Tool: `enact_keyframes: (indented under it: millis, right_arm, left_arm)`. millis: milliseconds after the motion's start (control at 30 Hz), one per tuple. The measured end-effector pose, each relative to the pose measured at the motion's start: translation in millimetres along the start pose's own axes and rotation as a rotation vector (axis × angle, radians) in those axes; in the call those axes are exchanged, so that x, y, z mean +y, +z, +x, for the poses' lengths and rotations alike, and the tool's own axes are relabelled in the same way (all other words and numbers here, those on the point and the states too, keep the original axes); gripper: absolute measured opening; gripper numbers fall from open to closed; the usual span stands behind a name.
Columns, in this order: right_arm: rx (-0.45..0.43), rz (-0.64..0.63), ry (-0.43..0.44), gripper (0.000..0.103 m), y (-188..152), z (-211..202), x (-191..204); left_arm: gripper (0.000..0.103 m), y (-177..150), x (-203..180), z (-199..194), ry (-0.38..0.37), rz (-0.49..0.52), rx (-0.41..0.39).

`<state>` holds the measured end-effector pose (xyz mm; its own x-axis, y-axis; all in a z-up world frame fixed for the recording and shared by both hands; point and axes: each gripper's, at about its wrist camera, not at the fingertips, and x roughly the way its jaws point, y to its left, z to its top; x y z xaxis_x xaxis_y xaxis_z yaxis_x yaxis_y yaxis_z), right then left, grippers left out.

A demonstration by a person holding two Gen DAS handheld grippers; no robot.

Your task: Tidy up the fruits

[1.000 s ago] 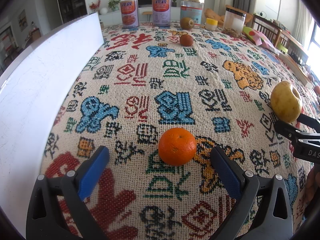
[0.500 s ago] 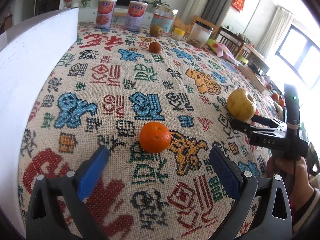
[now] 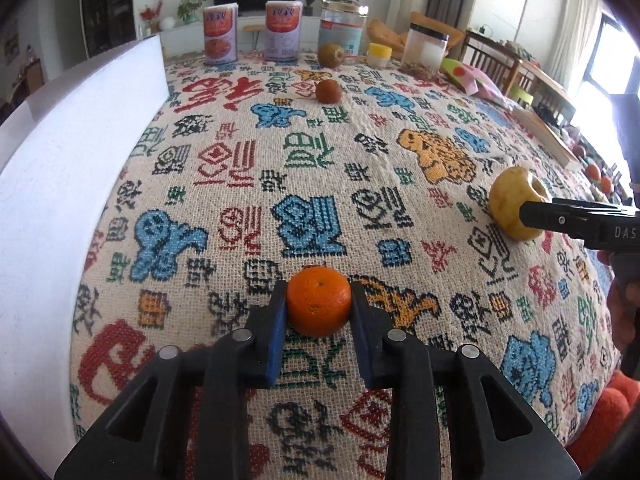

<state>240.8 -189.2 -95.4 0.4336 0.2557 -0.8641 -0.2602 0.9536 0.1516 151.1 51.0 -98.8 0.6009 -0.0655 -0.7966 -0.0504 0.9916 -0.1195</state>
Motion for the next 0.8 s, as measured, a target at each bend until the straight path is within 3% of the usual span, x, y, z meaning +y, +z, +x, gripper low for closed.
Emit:
enact_keyframes:
  millis: [100, 167, 300, 367, 467, 633, 700, 800]
  right_arm:
    - [0.039, -0.109, -0.114, 0.097, 9.7, 12.0, 21.4]
    - [0.083, -0.149, -0.149, 0.065, 12.5, 21.8, 27.1]
    - [0.089, -0.114, -0.157, 0.065, 11.9, 15.3, 34.4]
    - [0.054, -0.077, -0.060, 0.065, 13.6, -1.5, 44.0]
    - [-0.007, -0.120, 0.053, 0.065, 25.8, -31.4, 88.0]
    - [-0.084, -0.272, 0.275, 0.065, 42.4, -70.5, 206.3]
    - [-0.088, -0.348, 0.372, 0.065, 43.7, -76.6, 261.6]
    - [-0.061, -0.467, 0.463, 0.066, 39.4, -68.0, 336.4]
  left_arm:
    - [0.029, -3.5, 10.8, -13.5, -0.043, -0.063, 0.009]
    - [0.028, -5.6, 17.6, -26.2, -0.075, -0.098, 0.014]
    - [0.028, -6.4, 31.4, -74.1, -0.198, -0.171, -0.002]
    - [0.028, -2.6, 40.9, -110.6, -0.274, -0.200, -0.041]
    - [0.028, 8.9, 66.8, -165.2, -0.309, -0.225, -0.128]
    - [0.028, 23.5, 153.9, -222.7, -0.175, -0.342, -0.257]
    - [0.028, 24.7, 194.6, -221.3, -0.072, -0.406, -0.255]
    - [0.028, 19.0, 252.5, -195.4, 0.065, -0.504, -0.186]
